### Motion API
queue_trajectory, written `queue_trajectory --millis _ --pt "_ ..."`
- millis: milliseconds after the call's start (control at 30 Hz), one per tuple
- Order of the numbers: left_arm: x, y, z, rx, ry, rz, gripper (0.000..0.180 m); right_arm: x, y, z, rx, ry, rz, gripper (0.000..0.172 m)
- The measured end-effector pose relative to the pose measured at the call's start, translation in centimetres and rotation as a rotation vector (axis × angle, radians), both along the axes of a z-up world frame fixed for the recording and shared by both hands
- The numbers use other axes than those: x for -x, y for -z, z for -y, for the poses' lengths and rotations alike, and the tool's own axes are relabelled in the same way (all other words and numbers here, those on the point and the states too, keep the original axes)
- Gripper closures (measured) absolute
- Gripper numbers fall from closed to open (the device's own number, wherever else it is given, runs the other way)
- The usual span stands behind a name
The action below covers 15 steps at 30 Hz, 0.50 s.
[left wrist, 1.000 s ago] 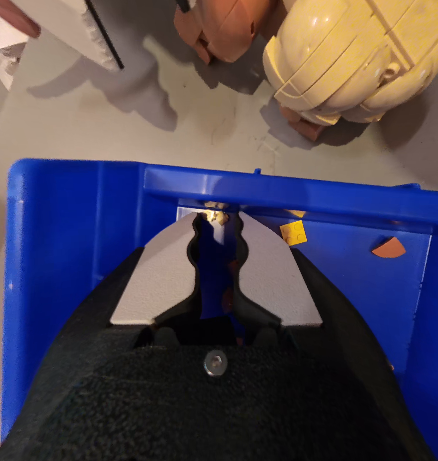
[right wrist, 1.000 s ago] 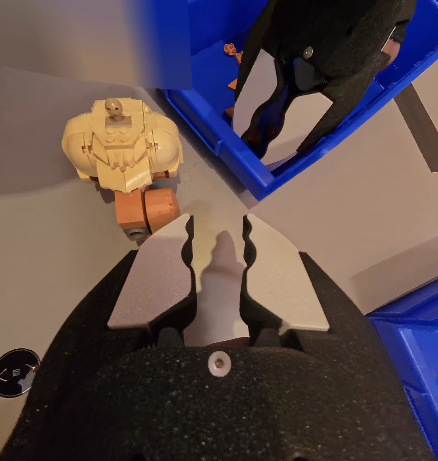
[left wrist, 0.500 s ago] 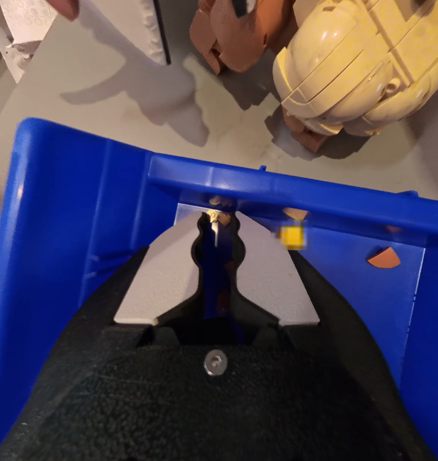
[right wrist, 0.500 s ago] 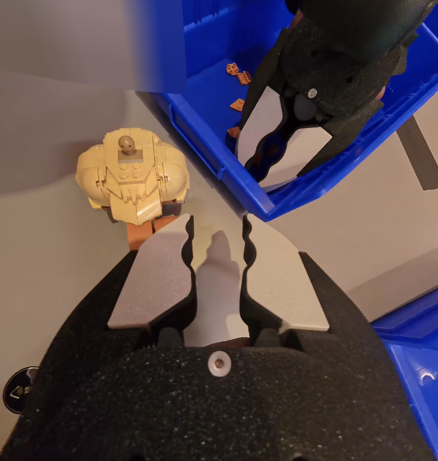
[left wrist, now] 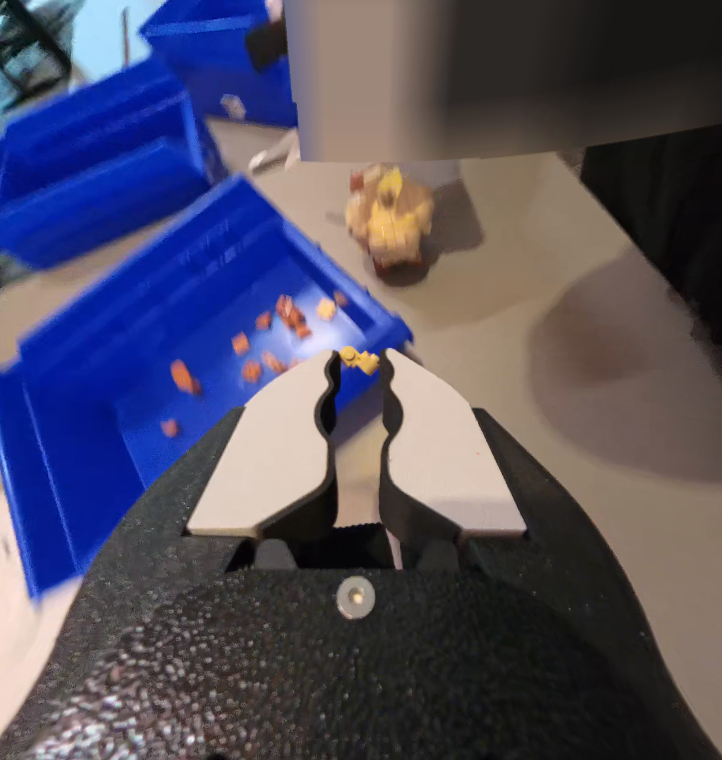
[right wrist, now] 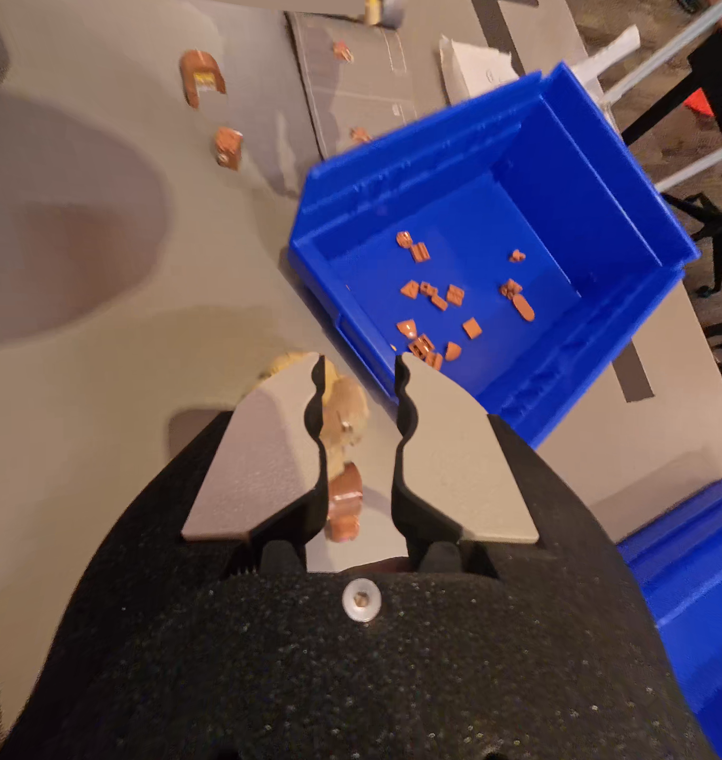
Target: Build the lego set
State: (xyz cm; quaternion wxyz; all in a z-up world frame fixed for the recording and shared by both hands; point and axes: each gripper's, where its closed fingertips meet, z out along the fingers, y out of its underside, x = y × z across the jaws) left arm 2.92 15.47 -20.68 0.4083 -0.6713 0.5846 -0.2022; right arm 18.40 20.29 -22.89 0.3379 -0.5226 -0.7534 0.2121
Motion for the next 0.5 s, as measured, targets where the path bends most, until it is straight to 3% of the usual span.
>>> queue_trajectory --millis 100,233,400,500 --pt "5.5 4.6 5.7 0.067 -0.208 -0.012 0.163 1.6 0.1 3.4 0.008 -0.032 0.012 0.142" --pt "9.6 9.5 11.4 0.156 -0.370 0.023 0.163 4.4 1.7 8.0 0.023 -0.081 0.061 0.142" --pt "11.1 13.9 14.2 0.234 -0.383 -0.004 0.163 8.8 4.5 13.8 0.084 -0.144 0.100 0.142" --pt "11.0 14.3 14.3 0.239 -0.362 -0.005 0.163 11.4 7.8 15.9 0.137 -0.128 0.159 0.142"
